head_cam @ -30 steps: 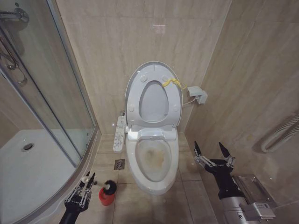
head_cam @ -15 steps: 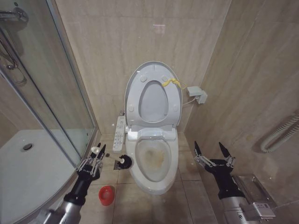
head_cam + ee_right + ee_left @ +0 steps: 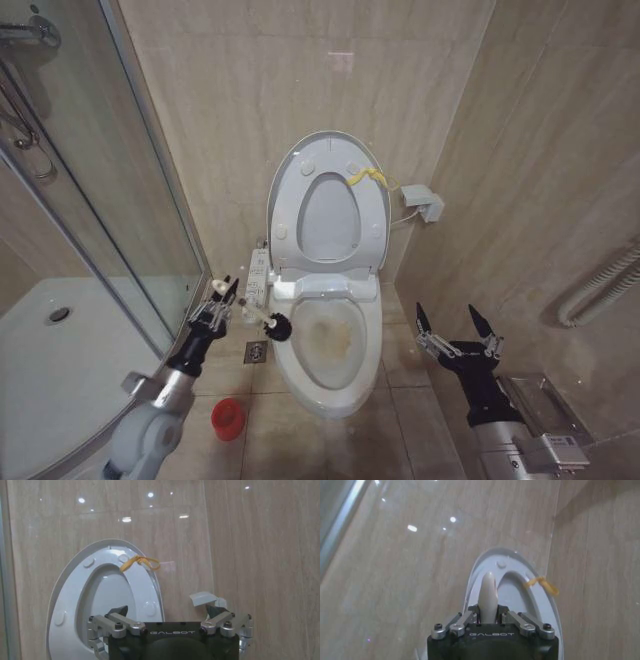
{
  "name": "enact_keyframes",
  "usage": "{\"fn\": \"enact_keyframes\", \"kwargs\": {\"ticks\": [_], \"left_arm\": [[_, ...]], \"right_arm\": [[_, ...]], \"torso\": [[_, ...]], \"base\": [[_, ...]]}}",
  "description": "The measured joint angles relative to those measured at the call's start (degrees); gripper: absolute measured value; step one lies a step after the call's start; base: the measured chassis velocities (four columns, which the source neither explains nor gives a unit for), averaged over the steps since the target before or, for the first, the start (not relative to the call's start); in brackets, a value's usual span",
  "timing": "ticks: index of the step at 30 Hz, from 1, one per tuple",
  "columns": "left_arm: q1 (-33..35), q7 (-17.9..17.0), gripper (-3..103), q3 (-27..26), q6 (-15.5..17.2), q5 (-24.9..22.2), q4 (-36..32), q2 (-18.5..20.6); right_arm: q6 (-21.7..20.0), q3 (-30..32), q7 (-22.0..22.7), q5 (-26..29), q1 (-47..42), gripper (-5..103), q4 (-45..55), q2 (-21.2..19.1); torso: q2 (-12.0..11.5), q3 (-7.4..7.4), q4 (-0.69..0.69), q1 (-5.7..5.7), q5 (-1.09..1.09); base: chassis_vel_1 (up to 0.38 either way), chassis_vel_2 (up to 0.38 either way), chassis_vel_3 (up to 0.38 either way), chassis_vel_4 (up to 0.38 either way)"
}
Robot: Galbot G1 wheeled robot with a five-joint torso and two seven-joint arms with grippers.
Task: Open the toilet lid, clean the toilet bowl with a toilet brush, close the toilet lid, and flush.
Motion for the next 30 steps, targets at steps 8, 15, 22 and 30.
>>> {"fn": "enact_keyframes", "kwargs": {"ticks": [8, 15, 22, 30], "left_arm": [[-17.72, -1.22, 22, 12.68, -6.5, 2.26, 22.07, -4.41], [-24.65, -1.48, 22, 20.36, -7.49, 2.69, 30.5, -8.14], [-27.59, -1.37, 22, 24.08, -7.65, 1.98, 35.18, -11.34], [-28.88, -0.64, 22, 25.63, -9.66, 1.23, 40.94, -14.41]], "right_arm": [[0.0, 0.0, 0.0, 0.0, 0.01, 100, 0.0, 0.0], [0.0, 0.0, 0.0, 0.0, 0.0, 100, 0.0, 0.0], [0.0, 0.0, 0.0, 0.0, 0.0, 100, 0.0, 0.0], [0.0, 0.0, 0.0, 0.0, 0.0, 100, 0.0, 0.0]], "torso": [[0.0, 0.0, -0.04, 0.01, 0.02], [0.0, 0.0, -0.01, 0.0, 0.03], [0.0, -0.01, -0.01, 0.0, 0.03], [0.0, -0.01, 0.0, -0.01, 0.03]], "base": [[0.0, 0.0, 0.0, 0.0], [0.0, 0.0, 0.0, 0.0], [0.0, 0.0, 0.0, 0.0], [0.0, 0.0, 0.0, 0.0]]}}
